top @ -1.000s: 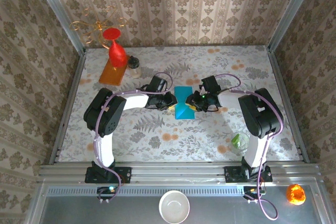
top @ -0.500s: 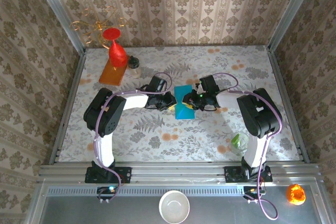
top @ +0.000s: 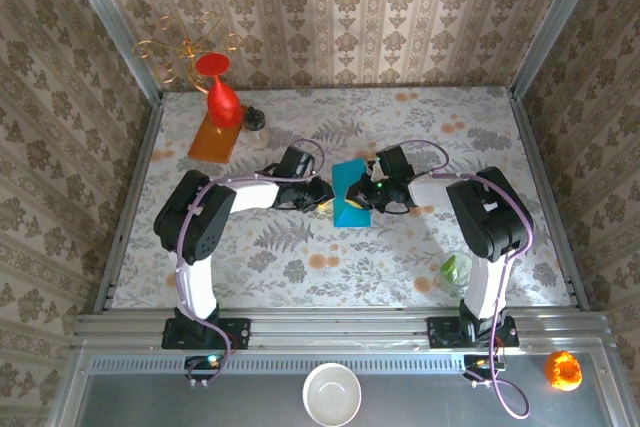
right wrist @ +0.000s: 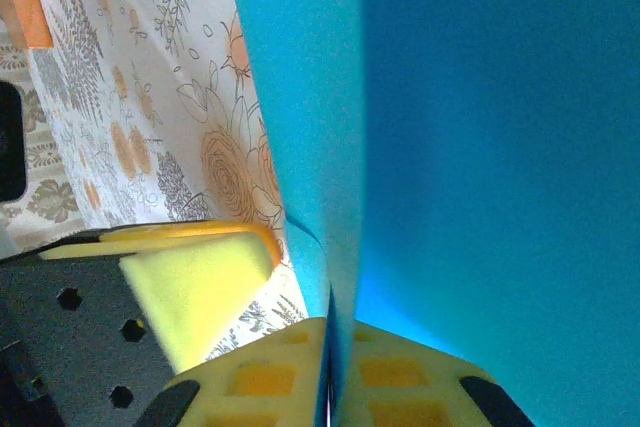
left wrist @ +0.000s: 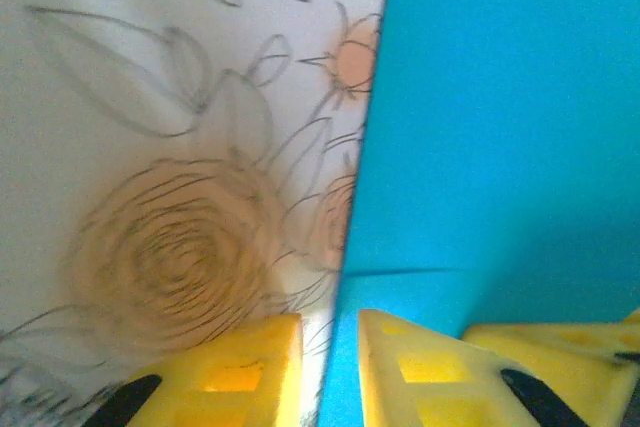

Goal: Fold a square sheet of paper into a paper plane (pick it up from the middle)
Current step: Fold the triangle a second time at the center of the table, then turn over the paper at the center of the table.

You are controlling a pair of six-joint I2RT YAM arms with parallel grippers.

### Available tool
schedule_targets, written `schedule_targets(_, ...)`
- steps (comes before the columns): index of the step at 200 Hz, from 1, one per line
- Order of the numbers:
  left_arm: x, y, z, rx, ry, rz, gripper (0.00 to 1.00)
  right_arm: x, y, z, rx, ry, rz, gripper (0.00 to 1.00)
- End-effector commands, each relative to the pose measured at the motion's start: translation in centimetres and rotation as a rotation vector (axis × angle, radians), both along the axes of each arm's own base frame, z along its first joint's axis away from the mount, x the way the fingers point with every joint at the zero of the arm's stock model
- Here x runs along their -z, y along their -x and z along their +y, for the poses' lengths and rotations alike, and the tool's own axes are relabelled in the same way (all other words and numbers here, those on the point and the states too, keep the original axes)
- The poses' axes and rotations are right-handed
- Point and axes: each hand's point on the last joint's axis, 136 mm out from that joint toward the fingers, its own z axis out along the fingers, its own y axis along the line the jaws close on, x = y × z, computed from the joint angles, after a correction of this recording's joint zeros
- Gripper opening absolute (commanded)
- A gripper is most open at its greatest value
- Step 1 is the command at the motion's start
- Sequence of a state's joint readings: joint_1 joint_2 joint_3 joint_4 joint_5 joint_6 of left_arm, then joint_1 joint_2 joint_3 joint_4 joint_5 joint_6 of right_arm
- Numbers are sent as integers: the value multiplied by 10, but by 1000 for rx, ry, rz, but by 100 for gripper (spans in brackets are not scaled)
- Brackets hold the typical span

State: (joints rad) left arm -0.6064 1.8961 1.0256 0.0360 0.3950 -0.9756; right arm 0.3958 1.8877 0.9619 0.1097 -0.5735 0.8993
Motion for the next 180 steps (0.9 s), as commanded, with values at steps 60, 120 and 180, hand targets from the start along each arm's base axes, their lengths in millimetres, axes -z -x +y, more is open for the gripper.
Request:
schedule_targets(60, -95, -2, 36, -107, 209, -266, 62, -122, -19, 6, -118, -214, -373, 4)
schedule_targets(120, -157, 11, 21, -60, 461, -355, 88, -188, -12, 21, -174, -421, -443, 6)
schedule_targets(180, -169, 13, -4, 29, 551, -350, 84, -205, -9, 26, -194, -518, -419, 9)
